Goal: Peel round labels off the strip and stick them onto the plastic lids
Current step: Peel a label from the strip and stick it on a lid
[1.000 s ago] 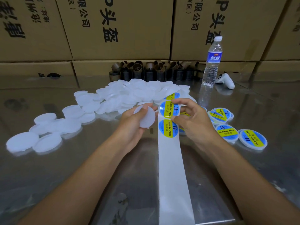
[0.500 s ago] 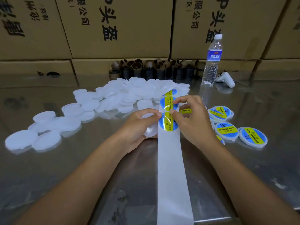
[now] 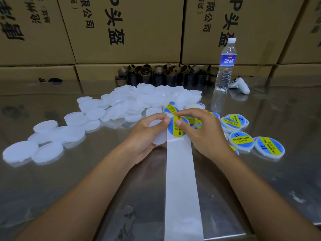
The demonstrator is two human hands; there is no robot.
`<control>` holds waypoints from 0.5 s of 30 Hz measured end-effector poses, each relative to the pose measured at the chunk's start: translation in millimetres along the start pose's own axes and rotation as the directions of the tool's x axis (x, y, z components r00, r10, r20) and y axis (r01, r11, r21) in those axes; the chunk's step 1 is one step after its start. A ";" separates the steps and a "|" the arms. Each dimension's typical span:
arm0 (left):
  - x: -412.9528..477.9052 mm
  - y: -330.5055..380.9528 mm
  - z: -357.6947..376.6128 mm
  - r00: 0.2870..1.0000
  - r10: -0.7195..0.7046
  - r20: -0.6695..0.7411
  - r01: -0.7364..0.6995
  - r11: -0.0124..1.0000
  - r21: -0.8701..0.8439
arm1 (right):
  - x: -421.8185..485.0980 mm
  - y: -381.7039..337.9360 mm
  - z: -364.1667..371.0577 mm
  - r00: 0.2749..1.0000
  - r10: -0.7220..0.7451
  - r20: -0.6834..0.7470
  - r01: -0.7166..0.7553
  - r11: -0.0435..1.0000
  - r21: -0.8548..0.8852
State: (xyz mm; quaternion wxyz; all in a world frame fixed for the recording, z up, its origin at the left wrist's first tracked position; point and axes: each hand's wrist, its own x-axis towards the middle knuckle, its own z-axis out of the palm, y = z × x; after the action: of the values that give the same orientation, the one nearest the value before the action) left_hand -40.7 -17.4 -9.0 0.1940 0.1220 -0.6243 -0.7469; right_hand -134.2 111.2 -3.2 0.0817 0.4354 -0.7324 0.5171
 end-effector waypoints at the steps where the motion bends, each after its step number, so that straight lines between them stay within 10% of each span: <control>1: 0.3 0.0 0.0 1.000 -0.004 0.000 0.004 1.000 -0.004 | 0.2 0.2 -0.2 1.000 0.006 0.002 -0.006 1.000 0.004; 15: 1.9 1.7 6.1 0.987 0.011 -0.162 0.008 0.993 0.118 | -1.5 2.0 -0.3 0.998 -0.021 0.053 0.018 0.998 0.053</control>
State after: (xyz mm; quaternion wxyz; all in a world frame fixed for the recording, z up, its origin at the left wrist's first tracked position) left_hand -44.8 -13.0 -6.0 0.2370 0.1932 -0.6498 -0.6959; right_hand -134.8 112.4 -5.2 0.0557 0.4582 -0.7160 0.5237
